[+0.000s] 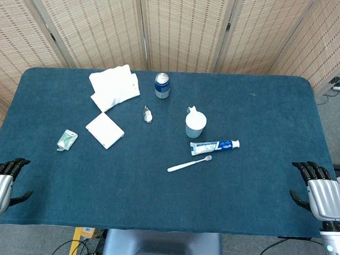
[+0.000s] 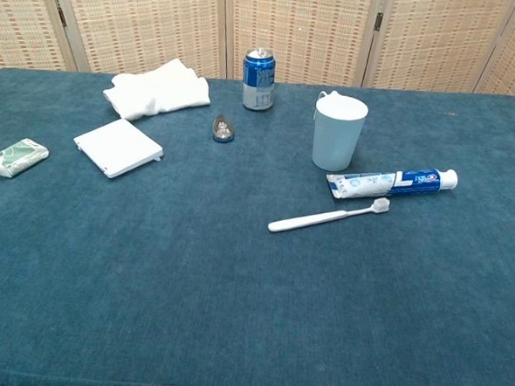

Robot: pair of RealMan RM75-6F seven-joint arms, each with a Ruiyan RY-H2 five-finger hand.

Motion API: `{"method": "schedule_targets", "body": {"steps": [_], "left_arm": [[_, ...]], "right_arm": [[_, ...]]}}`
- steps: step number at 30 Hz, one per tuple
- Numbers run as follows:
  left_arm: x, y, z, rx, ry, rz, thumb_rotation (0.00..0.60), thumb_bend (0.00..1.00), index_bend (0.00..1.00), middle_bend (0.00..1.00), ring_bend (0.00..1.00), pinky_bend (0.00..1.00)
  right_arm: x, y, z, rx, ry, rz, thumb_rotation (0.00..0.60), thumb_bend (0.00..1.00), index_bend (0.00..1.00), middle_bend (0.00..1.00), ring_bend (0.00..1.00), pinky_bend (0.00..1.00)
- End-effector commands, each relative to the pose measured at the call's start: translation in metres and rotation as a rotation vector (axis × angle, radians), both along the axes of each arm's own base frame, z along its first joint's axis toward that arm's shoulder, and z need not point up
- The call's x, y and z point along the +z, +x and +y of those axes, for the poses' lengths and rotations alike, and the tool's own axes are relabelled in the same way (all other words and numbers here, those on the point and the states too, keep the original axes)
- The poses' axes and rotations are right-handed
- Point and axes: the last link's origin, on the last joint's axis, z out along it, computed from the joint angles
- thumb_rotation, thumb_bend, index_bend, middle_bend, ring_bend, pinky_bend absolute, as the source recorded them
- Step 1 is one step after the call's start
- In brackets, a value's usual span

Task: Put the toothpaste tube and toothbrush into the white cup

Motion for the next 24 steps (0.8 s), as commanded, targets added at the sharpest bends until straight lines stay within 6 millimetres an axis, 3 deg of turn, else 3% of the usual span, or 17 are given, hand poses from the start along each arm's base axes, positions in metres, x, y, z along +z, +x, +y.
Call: {"method": "schedule_targets", "body": {"steps": [1, 8, 11, 18, 24], "left_arm": [[0.0, 0.0, 0.0, -0.001, 0.0, 0.002, 0.6, 0.19, 0.26, 0.25, 0.26, 0.28], [0.0, 0.0, -0.002, 0.006, -0.004, -0.001, 0.6, 0.19, 0.26, 0.25, 0.26, 0.28], [0.001, 0.0, -0.004, 0.013, -0.006, -0.004, 0.6, 0.19, 0.26, 0.25, 0.26, 0.28], [0.003, -0.002, -0.007, 0.022, -0.002, -0.008, 0.6, 0.19, 0.26, 0.25, 0.27, 0.28], [0.007, -0.003, -0.01, 0.027, 0.005, -0.009, 0.6, 0.19, 0.27, 0.25, 0.27, 0.28]], "right_arm": [[0.0, 0.0, 0.0, -0.003, 0.006, -0.002, 0.6, 0.15, 0.21, 0.25, 0.17, 0.24], [-0.001, 0.0, -0.004, 0.002, 0.035, 0.0, 0.6, 0.15, 0.21, 0.25, 0.17, 0.24], [-0.001, 0.001, -0.016, -0.001, 0.072, 0.007, 0.6, 0.19, 0.21, 0.27, 0.17, 0.24], [-0.017, 0.024, -0.066, 0.082, 0.161, 0.064, 0.6, 0.19, 0.21, 0.28, 0.17, 0.24], [-0.052, 0.046, -0.116, 0.143, 0.253, 0.074, 0.6, 0.19, 0.21, 0.28, 0.17, 0.24]]}}
